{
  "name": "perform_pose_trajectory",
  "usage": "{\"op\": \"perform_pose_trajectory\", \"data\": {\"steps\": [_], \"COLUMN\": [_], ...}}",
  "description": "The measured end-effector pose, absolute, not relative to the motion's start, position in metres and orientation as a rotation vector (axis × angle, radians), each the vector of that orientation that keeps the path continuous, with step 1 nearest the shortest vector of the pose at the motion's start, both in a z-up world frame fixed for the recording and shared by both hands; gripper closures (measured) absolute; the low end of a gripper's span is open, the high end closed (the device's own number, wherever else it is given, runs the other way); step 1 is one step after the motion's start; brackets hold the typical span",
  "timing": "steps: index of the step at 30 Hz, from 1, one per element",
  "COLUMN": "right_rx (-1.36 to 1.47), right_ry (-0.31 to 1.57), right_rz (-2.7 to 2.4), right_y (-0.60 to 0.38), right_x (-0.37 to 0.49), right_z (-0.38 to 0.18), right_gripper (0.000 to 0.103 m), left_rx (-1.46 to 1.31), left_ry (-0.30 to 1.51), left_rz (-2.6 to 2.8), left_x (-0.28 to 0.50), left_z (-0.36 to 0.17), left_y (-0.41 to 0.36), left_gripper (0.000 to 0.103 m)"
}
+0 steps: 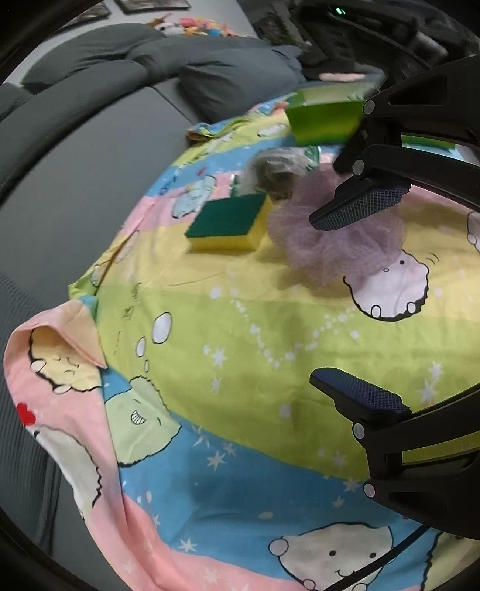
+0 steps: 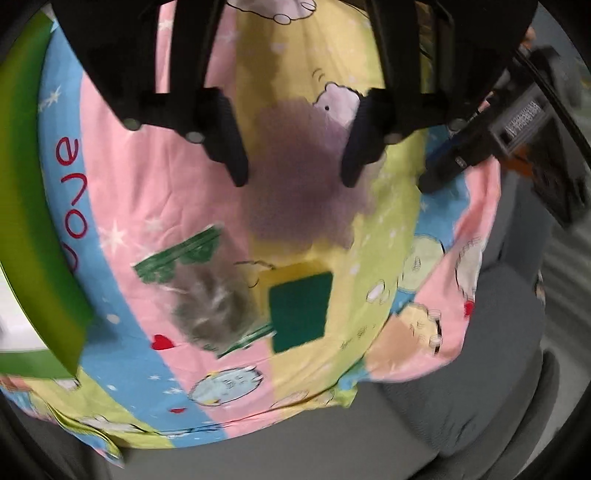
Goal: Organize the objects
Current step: 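Close the right gripper on the purple mesh bath puff and lift it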
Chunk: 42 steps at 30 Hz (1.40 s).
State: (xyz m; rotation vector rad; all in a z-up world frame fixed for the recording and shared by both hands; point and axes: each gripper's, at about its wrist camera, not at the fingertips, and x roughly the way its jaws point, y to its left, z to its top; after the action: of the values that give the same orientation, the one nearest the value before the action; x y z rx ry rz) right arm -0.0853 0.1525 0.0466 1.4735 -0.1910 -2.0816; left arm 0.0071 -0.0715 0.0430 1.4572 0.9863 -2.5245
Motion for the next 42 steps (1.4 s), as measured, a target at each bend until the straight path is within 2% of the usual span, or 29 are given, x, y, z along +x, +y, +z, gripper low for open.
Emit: {"op": "perform_pose_trajectory", "data": {"steps": [10,16,22,24,26,28,42], "right_rx": [1.461,1.514,1.574,1.573,1.574,1.569,1.404], "right_ry": [-0.309,-0.256,-0.278,-0.272,-0.274,-0.287,-0.387], "right_rz": [-2.046,-2.043,-2.001,-2.006,-1.997,-1.963,-1.961], "right_y": [0.158,0.145,0.142,0.142,0.141,0.139,0.159], "right_x": [-0.101,-0.101,-0.105,-0.104,-0.104,-0.103,-0.094], "right_z": [0.043,0.031,0.016,0.015,0.014,0.014,0.049], "right_gripper": [0.049,0.049,0.064,0.069,0.073,0.073,0.071], "left_rx": [1.604,1.702,1.730,1.721,1.729,1.733,1.519], "left_ry": [0.909,0.834,0.769,0.743,0.755,0.787,0.722], "left_rz": [-2.566,-2.551,-2.546,-2.560,-2.583,-2.607,-2.767], "left_x": [-0.003,-0.012,-0.018,-0.018,-0.017,-0.017,-0.005], "left_z": [0.035,0.024,0.019,0.020,0.021,0.023,0.063], "left_y": [-0.038,-0.020,-0.009,-0.006,-0.003,-0.001,0.017], "left_gripper": [0.026,0.026,0.026,0.029,0.050,0.055,0.056]}}
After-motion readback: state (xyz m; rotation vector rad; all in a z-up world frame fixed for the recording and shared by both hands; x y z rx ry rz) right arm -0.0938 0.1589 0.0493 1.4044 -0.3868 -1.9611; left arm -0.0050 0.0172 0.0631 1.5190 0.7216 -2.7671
